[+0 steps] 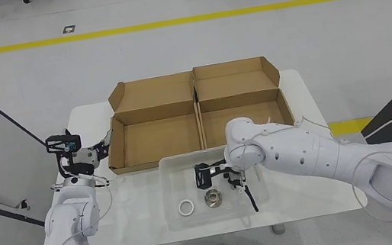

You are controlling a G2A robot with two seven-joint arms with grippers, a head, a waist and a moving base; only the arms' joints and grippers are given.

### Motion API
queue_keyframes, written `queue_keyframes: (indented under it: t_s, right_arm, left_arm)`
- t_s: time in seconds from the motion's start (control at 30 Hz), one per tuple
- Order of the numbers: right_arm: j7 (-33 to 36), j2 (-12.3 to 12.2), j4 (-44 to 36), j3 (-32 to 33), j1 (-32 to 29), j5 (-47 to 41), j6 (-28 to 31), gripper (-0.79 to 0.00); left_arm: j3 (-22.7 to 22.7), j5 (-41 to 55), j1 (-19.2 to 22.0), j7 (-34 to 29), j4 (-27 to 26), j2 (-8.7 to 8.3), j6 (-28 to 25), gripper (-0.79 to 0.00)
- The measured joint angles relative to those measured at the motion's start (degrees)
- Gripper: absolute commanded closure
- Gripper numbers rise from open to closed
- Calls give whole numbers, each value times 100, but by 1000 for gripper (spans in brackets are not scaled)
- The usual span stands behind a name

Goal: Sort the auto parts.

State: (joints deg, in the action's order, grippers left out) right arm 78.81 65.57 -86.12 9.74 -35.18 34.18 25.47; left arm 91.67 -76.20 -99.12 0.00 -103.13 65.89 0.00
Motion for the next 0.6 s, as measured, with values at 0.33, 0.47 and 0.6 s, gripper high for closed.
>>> queue_keyframes:
  t_s: [0.33,0.47,0.6]
  right_arm:
    - [21,-10,12,0,3,-2,-21,0]
    - [41,-15,13,0,3,-31,-41,0]
    - [103,-42,-80,28,66,-181,-103,0]
  left_arm:
    - [0,0,0,0,0,0,0,-785]
    - [0,0,0,0,0,0,0,-785]
    - [0,0,0,0,0,0,0,-785]
